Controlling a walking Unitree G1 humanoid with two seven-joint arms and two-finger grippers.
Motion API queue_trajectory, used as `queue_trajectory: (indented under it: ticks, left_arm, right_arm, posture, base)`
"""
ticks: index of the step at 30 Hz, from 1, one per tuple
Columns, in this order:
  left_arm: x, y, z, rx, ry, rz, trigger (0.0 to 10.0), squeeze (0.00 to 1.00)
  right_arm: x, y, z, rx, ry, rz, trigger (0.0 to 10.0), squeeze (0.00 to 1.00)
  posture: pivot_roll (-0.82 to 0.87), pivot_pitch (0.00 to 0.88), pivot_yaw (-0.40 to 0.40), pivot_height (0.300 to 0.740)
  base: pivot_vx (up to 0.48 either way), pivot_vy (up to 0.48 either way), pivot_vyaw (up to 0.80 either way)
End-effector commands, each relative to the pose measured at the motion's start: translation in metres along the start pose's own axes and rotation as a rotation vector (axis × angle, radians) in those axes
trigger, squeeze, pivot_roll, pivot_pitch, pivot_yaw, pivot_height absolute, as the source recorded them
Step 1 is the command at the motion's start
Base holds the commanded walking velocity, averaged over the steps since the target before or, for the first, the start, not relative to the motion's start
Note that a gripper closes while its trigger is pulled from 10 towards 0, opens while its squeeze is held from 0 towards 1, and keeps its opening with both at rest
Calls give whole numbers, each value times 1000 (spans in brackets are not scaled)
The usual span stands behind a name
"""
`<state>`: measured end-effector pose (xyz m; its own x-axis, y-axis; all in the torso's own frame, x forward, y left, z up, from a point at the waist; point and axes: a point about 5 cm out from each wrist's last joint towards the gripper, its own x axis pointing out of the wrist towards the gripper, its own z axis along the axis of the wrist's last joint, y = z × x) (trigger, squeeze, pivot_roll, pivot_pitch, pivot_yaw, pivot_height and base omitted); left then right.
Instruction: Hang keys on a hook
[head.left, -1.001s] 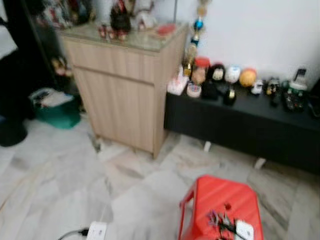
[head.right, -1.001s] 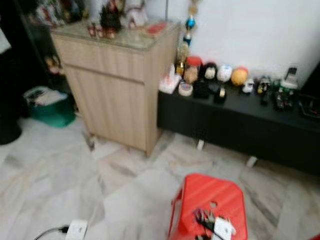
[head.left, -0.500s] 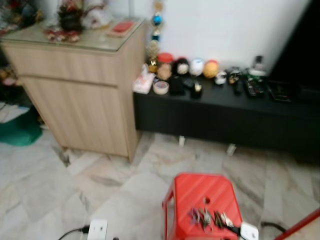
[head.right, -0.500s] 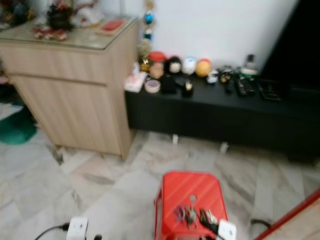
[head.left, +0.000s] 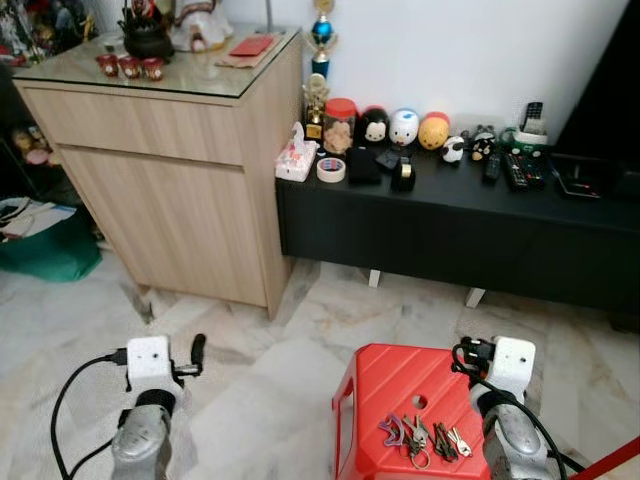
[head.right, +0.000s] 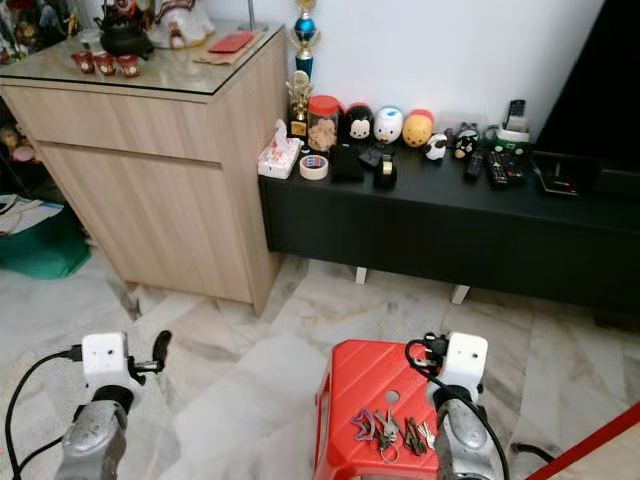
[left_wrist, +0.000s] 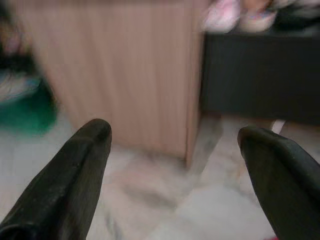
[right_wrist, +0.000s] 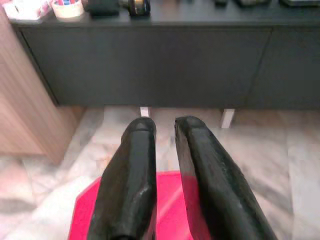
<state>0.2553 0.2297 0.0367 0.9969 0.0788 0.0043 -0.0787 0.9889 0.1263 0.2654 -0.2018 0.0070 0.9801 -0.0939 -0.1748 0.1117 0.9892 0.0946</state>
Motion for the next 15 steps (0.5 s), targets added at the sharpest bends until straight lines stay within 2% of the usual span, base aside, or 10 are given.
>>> queue_trajectory:
  ticks: [1,6,8,15]
  left_arm:
    - [-5,-8,17,14,-88,-50,10000,0]
    - [-16,-12,16,9,-91,-86,10000,0]
    - [-10,-16,14,14,-79,-101,10000,0]
    - [1,-19,23,-27,-75,-73,10000,0]
  right_arm:
    - [-4,0,10,-27,-71,20,10000,0]
    - [-17,-6,4,-110,-55,-13,10000,0]
    - [-19,-6,-1,-150,-36,5,10000,0]
    - [-16,-14,-7,-120,50,-102,10000,0]
  posture:
    - [43,0,-43,740]
    - [59,0,-69,740]
    - [63,0,-72,740]
    - [25,0,-50,726]
  base:
    - [0,0,0]
    - [0,0,0]
    - [0,0,0]
    - [0,0,0]
